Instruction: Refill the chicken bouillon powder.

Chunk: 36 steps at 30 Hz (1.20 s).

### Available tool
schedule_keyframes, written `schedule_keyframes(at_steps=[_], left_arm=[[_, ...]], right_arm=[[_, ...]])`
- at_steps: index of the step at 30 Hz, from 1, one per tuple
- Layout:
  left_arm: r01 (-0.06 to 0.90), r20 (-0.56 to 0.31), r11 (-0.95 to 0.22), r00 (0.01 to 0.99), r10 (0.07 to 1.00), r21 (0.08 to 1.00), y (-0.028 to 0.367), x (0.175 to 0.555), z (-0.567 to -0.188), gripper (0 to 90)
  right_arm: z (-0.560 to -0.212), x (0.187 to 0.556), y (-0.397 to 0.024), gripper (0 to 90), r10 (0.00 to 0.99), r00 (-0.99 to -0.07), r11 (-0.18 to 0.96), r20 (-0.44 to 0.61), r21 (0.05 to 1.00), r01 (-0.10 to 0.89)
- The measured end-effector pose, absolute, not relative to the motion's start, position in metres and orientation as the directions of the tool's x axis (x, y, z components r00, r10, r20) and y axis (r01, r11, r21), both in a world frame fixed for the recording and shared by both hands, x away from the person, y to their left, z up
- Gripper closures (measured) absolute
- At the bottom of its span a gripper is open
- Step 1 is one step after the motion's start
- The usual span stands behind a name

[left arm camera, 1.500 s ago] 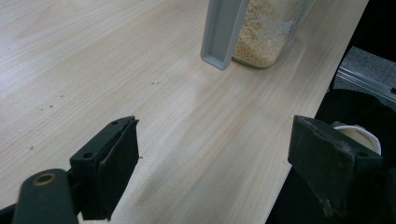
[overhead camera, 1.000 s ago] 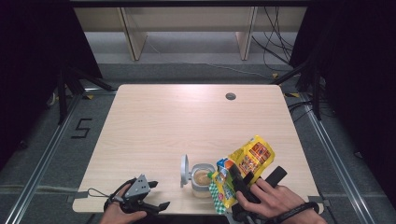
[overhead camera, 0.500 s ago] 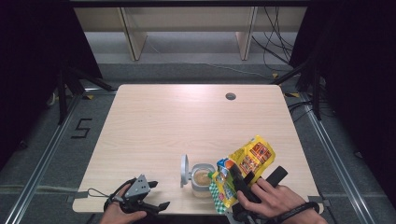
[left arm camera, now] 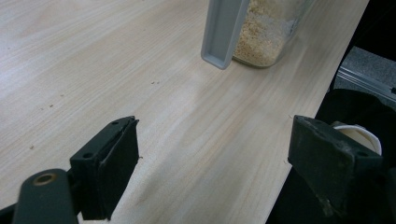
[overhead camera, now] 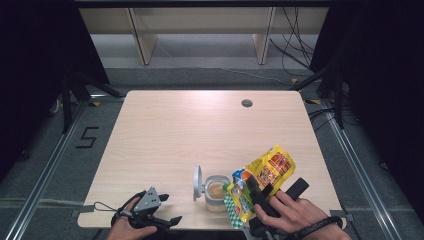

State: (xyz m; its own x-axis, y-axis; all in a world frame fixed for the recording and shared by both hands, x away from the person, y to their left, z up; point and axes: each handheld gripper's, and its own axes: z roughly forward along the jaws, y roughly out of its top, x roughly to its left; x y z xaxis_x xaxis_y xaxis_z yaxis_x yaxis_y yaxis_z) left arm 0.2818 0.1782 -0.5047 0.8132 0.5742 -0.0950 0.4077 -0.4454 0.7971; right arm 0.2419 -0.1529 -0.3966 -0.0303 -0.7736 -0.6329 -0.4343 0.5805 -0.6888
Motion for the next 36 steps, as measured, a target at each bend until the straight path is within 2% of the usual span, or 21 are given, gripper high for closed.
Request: schedule_keyframes(at_steps=[4,22,36], left_arm=[[0.430,-0.107,-0.440,0.800,0.590,0.789,0.1778,0.2808,-0.5050,15.7],[0.431,-0.119,-0.427,0.801,0.587,0.795,0.1773,0.2803,-0.5050,15.7],[0.409,-0.096,-0.444,0.812,0.576,0.797,0.1782,0.2818,-0.5047,15.7]], right_arm=[[-0.3958,0.2409,-0.1536,77.4,-0.774,-0.052,0.588,-0.631,-0.685,-0.431],[-0.3949,0.2418,-0.1527,77.6,-0.773,-0.047,0.586,-0.633,-0.682,-0.437],[-0.3950,0.2416,-0.1543,77.7,-0.773,-0.061,0.590,-0.632,-0.680,-0.434]])
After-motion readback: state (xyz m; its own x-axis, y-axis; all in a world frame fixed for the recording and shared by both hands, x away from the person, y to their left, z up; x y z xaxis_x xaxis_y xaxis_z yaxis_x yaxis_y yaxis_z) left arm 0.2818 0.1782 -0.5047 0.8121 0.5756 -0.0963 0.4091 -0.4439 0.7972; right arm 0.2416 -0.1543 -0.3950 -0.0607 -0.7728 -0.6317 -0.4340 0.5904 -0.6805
